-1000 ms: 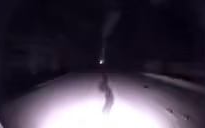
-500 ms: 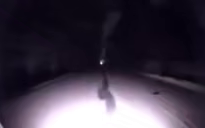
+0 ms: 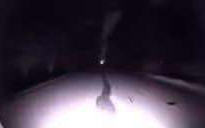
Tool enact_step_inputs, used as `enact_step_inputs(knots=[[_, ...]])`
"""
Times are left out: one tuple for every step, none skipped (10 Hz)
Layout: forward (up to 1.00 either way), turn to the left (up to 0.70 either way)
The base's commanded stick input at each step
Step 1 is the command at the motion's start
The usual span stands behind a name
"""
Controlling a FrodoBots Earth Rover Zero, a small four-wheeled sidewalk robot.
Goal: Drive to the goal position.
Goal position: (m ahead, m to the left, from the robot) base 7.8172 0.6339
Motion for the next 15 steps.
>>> enact_step_inputs(knots=[[1.00,0.00],[1.00,0.00],[1.00,0.00],[1.00,0.00],[1.00,0.00],[1.00,0.00],[1.00,0.00],[1.00,0.00],[1.00,0.00],[1.00,0.00],[1.00,0.00],[1.00,0.00],[1.00,0.00],[1.00,0.00],[1.00,0.00]])
